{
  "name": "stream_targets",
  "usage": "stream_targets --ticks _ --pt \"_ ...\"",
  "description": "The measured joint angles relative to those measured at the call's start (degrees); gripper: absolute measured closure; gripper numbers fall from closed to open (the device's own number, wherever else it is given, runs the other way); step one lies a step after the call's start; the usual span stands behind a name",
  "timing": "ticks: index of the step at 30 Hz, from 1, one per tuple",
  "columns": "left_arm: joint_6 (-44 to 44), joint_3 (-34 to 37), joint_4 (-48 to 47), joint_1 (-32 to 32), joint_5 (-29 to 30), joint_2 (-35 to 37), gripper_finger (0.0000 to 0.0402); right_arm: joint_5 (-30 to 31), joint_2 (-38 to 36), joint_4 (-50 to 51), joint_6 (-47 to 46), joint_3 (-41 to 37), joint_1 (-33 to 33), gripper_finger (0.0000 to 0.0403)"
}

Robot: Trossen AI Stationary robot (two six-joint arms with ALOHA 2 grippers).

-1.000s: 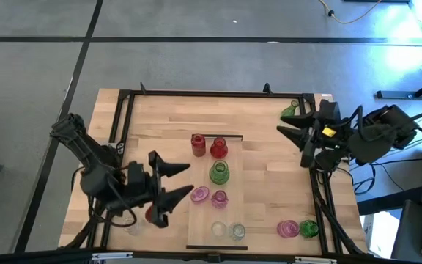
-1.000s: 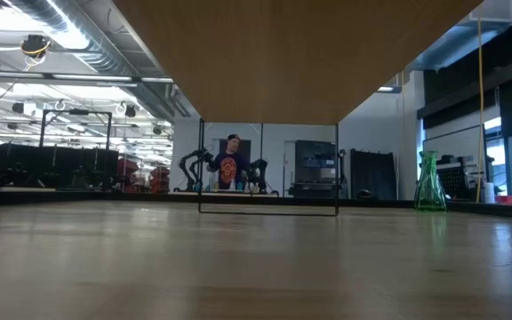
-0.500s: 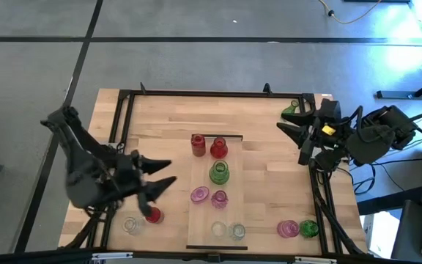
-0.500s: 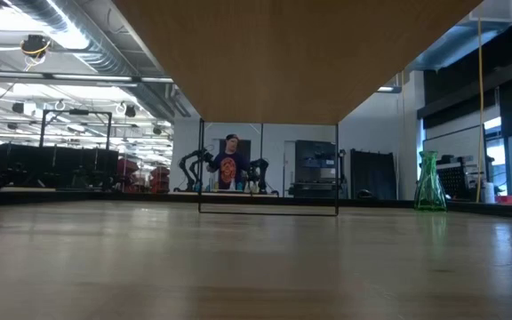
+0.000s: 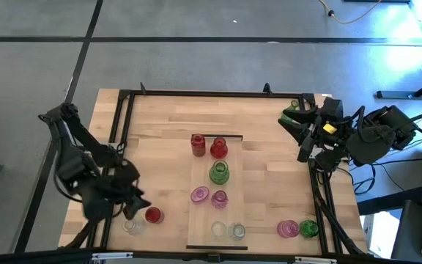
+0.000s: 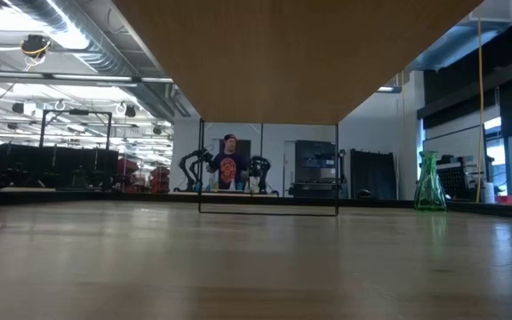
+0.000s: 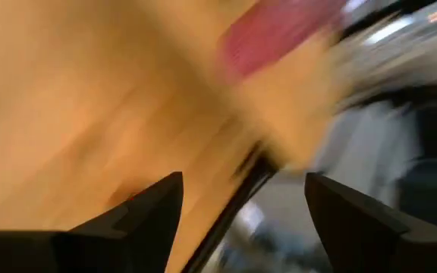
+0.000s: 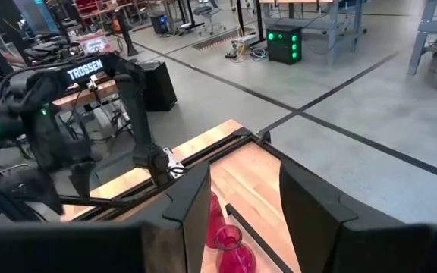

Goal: Sort vases onto shelf
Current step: Put the top white vase on the shelf aligned with the other white vases

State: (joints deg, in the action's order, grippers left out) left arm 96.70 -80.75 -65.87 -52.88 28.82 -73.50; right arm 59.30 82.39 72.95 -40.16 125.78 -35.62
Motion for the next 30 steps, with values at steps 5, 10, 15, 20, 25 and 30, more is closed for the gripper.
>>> stream_targets --ticks 5,10,15,20,25,30 --pt "9.8 0.0 -9.3 0.0 -16.4 -3.1 0.0131 0.1 0.0 0.0 0.0 0.0 0.0 0.0256" --pt "14.2 0.0 -12.8 -0.9 -23.1 -5.6 0.0131 0.2 0.1 0.0 0.0 0.0 0.0 0.0256" --pt "14.3 0.0 -12.0 -1.3 -27.0 -8.4 0.0131 0.6 0.2 0.0 -0.3 0.0 0.0 0.0256" --pt "14.7 0.0 -10.3 -3.8 -28.8 -11.5 0.0131 0.5 0.2 0.0 -0.7 0.0 0.0 0.0256" --pt "16.9 0.0 -11.4 -5.4 -28.3 -13.7 0.0131 0.6 0.2 0.0 -0.7 0.0 0.0 0.0256" --pt "17.5 0.0 -10.8 -5.6 -27.6 -15.2 0.0131 1.7 0.2 0.0 -0.4 0.0 0.0 0.0256"
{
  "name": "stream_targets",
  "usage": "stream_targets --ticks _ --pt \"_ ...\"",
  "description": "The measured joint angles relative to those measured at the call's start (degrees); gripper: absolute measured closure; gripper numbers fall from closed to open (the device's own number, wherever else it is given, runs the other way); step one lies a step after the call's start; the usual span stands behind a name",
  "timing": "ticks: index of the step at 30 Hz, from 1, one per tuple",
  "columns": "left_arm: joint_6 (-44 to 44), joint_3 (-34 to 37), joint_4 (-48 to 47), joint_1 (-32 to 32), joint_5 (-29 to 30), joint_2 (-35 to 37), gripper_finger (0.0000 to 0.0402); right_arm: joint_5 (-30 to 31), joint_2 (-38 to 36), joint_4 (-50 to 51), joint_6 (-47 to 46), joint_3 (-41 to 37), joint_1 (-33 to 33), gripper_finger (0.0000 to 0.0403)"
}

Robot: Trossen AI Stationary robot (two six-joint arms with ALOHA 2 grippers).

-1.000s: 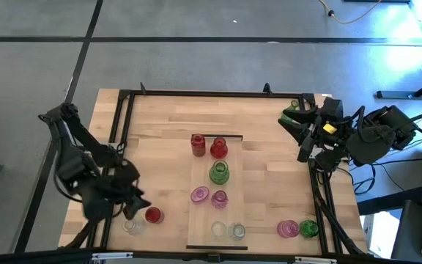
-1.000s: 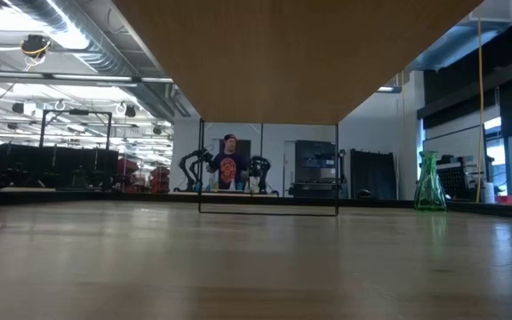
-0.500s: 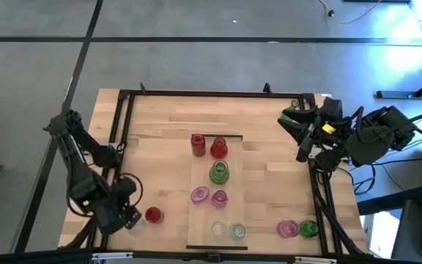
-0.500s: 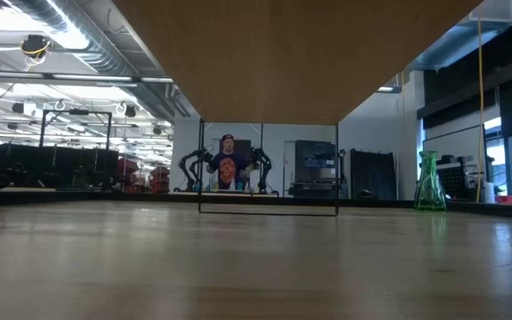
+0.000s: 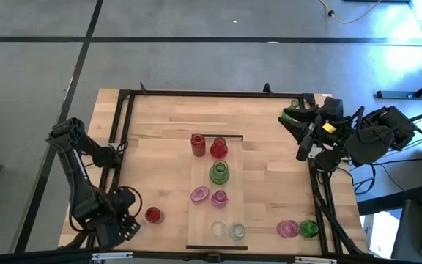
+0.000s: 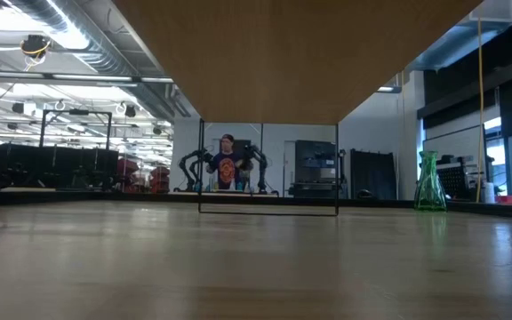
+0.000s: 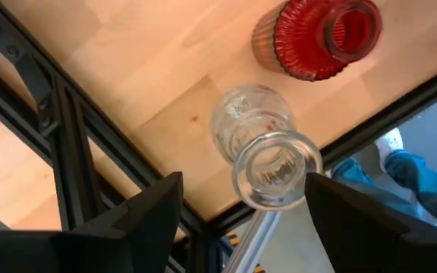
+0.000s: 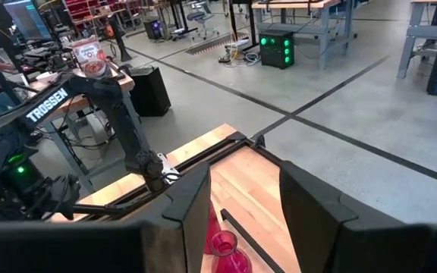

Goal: Sort vases onto shelf
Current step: Put the top white vase on the shelf aligned with the other white vases

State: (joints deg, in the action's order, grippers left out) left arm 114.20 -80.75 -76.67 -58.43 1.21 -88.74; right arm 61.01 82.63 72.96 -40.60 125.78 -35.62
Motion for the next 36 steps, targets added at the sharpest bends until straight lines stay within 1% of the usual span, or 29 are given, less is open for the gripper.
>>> stream_targets --ticks 7,9,12,16,19,21,23,25,29,34,36 --pt "0.9 0.6 0.3 0.0 -0.1 -1.5 0.0131 -0.5 0.0 0.0 -0.3 0.0 0.0 0.0256" --pt "0.9 1.9 0.8 0.1 -1.6 -1.5 0.0131 -0.6 0.0 0.0 -0.9 0.0 0.0 0.0256" --pt "1.0 4.6 4.0 0.1 -3.8 -1.5 0.0131 -0.6 0.0 0.0 -1.0 0.0 0.0 0.0256" --pt "1.3 6.9 8.3 0.1 -3.5 -1.5 0.0131 -0.6 0.0 0.0 -1.0 0.0 0.0 0.0256" --pt "1.3 7.2 8.3 0.4 -2.4 -1.5 0.0132 -0.6 0.0 0.0 -1.1 0.0 0.0 0.0256" --pt "1.1 7.2 8.1 1.0 -2.4 -1.5 0.014 -0.5 0.0 0.0 -1.1 0.0 0.0 0.0256" --pt "0.6 7.2 8.1 1.5 -2.5 -1.5 0.0158 -0.5 0.0 0.0 -1.1 0.0 0.0 0.0256" --pt "-0.6 7.2 8.3 1.9 -2.5 -1.5 0.0184 -0.4 0.0 0.0 -1.1 0.0 0.0 0.0256" --pt "-2.3 7.2 8.4 2.7 -3.0 -1.5 0.0251 0.0 0.0 0.0 -1.1 0.0 0.0 0.0256" --pt "-3.5 7.2 8.4 3.0 -5.7 -1.5 0.034 0.0 0.0 0.0 -1.1 0.0 0.0 0.0256" --pt "-3.9 7.2 9.0 3.0 -5.9 -1.3 0.0367 0.0 0.0 0.0 -1.1 0.0 0.0 0.0256"
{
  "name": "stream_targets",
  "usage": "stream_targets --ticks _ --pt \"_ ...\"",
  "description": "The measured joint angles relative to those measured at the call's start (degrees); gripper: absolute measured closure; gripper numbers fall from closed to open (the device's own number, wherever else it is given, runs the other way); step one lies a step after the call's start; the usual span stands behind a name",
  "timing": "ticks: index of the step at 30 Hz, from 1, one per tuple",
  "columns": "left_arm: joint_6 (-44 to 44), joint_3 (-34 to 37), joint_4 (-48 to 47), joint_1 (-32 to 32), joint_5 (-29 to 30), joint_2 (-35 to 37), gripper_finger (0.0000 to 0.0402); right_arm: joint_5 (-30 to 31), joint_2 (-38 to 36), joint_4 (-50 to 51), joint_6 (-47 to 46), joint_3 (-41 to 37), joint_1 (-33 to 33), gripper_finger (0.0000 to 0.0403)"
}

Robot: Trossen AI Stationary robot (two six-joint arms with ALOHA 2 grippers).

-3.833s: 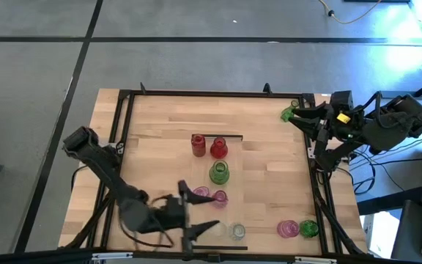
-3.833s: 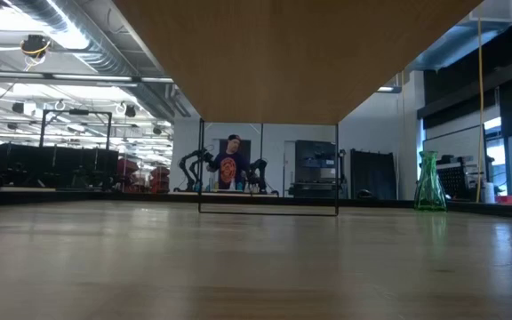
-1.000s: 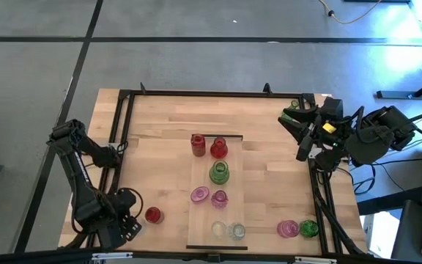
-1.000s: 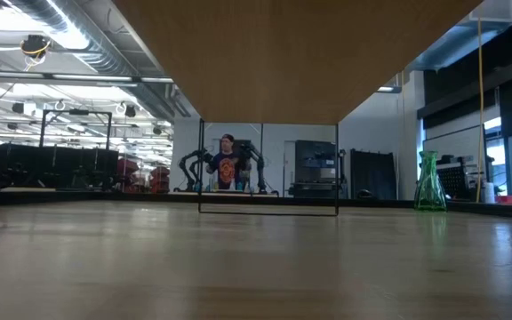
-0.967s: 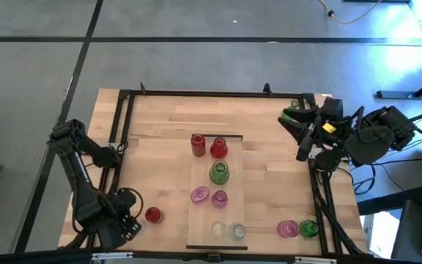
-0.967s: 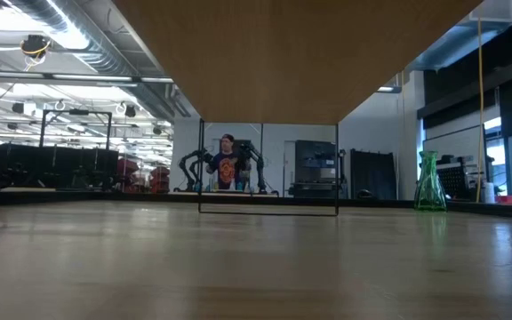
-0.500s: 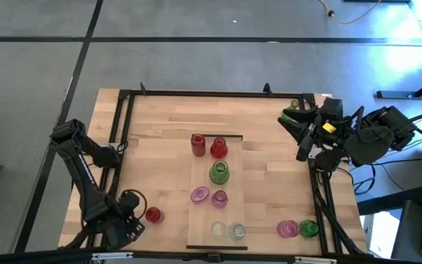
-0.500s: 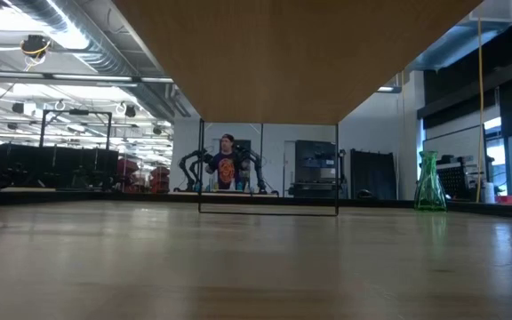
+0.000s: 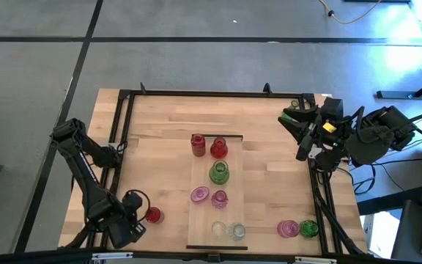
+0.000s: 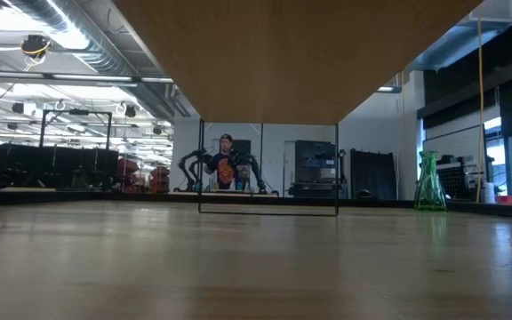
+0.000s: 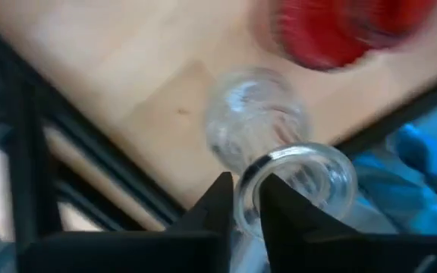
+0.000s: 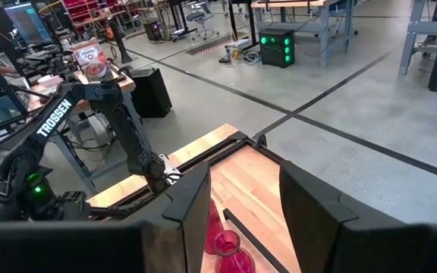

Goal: Sort vases onto shelf
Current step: Put the top white vase on the shelf aligned with the other white vases

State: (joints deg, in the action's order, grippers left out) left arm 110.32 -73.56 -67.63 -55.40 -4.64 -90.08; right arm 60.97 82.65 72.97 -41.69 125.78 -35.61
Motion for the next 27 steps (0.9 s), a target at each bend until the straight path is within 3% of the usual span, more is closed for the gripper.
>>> stream_targets --ticks 14,20,27 --pt "0.3 0.0 1.0 -0.6 -3.7 3.9 0.0391 0.0 0.0 0.6 0.0 0.0 0.0 0.0256" --pt "4.0 -0.2 0.8 -1.6 2.0 9.9 0.0391 0.0 0.0 0.6 0.0 0.0 0.0 0.0256" --pt "6.5 -0.3 3.8 -3.5 14.9 17.4 0.0391 -0.1 0.0 0.6 0.0 0.0 0.0 0.0256"
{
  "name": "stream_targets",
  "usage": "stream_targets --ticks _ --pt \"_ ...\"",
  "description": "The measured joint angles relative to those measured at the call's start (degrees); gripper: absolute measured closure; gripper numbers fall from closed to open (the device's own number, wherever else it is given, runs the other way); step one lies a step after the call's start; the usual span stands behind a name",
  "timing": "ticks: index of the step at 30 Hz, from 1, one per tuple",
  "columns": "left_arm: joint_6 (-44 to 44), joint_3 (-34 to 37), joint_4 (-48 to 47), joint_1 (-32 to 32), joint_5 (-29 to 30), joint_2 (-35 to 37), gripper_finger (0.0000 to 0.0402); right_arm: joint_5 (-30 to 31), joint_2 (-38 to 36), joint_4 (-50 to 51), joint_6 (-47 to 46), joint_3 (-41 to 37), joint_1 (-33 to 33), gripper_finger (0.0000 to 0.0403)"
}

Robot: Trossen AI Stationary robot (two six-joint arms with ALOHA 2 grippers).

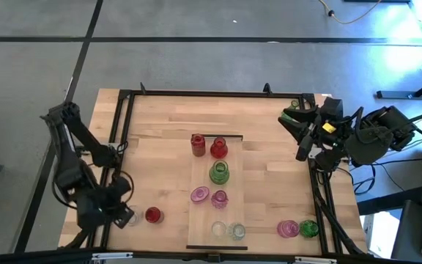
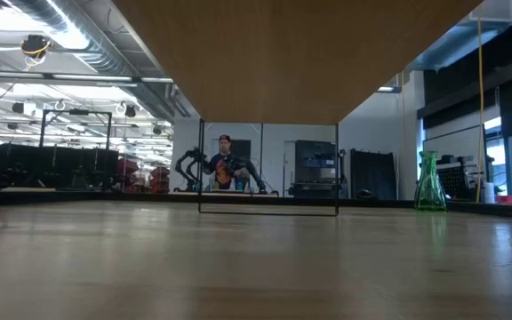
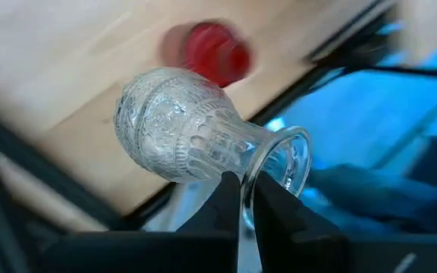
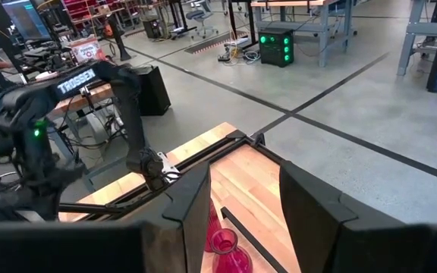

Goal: Sort vases onto shelf
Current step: Put the top white vase on the shelf aligned with the other white vases

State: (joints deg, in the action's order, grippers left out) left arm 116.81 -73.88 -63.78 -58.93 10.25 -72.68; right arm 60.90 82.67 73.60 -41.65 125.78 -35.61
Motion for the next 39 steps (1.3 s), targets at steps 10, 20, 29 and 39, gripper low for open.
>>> stream_targets --ticks 10,20,29,39 --pt "-1.8 -0.2 9.9 0.7 8.2 7.6 0.0391 0.1 0.0 0.4 0.1 0.0 0.0 0.0256" --pt "-10.6 -0.1 20.1 6.2 2.8 7.6 0.0394 2.1 0.0 0.7 0.1 0.0 0.0 0.0256" --pt "-21.5 -0.1 24.0 19.5 -7.8 6.6 0.0394 2.5 0.0 0.7 0.1 0.0 0.0 0.0256" --pt "-33.0 -4.8 27.8 27.8 -17.1 -2.6 0.0395 -0.5 0.0 0.7 -0.4 0.0 0.0 0.0256"
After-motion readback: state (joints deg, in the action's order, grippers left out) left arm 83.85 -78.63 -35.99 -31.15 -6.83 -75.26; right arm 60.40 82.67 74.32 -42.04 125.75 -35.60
